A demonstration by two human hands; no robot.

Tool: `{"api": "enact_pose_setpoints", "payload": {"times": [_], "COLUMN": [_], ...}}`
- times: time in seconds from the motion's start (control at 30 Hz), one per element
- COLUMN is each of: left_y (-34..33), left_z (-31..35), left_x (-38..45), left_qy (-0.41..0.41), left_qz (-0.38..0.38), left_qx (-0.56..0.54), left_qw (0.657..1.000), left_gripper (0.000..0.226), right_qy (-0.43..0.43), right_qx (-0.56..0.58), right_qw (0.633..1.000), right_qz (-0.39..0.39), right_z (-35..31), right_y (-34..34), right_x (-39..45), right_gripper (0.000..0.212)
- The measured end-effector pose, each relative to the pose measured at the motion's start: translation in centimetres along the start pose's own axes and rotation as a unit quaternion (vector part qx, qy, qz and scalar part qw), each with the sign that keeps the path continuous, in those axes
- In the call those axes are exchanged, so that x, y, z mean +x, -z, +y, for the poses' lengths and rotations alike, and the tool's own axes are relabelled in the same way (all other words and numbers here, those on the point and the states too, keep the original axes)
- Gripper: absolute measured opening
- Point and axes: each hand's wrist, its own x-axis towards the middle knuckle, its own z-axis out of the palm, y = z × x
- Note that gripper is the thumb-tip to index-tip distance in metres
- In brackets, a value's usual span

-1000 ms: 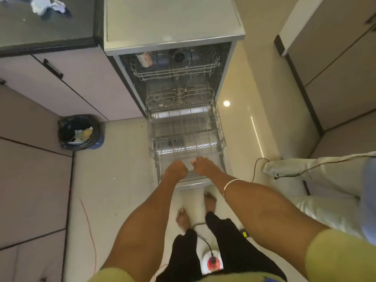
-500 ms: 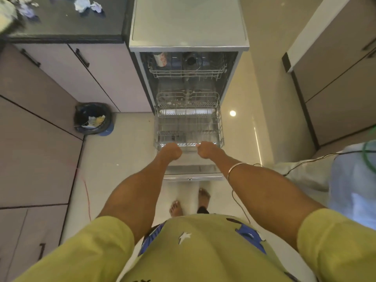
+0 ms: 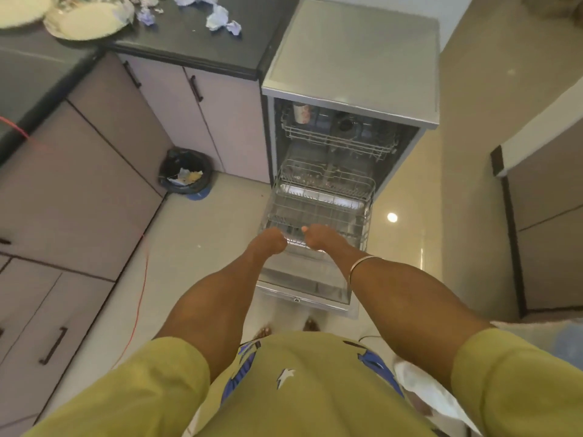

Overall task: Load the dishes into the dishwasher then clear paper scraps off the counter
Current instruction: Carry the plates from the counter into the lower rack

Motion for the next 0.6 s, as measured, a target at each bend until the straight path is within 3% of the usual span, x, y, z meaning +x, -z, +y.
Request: {"api": "enact_pose_setpoints", "payload": {"times": [0.27,0.47,0.6], "left_y": [3.2,7.6,11.0], "left_z": [-6.3,-11.8,-16.9], "left_x": [-0.4,1.0,1.8], "left_qy": [0.082,0.102,0.101], "left_qz": [0.076,0.102,0.105], "left_qx": [-0.074,-0.083,-0.083], "left_qw": [0.991,0.986,0.986], "left_gripper": [0.039,0.040,0.040], "right_qy": [0.108,0.131,0.138], "right_qx": [-0.070,-0.061,-0.035], "right_qw": [0.991,0.989,0.989], "right_qz": [0.022,0.009,0.042], "right_z": [-6.3,-12.9,-19.0], "right_y": [3.1,4.6,5.2], "right_x": [1.8,4.8,8.4], "right_gripper": [0.048,0.050,0.056]}}
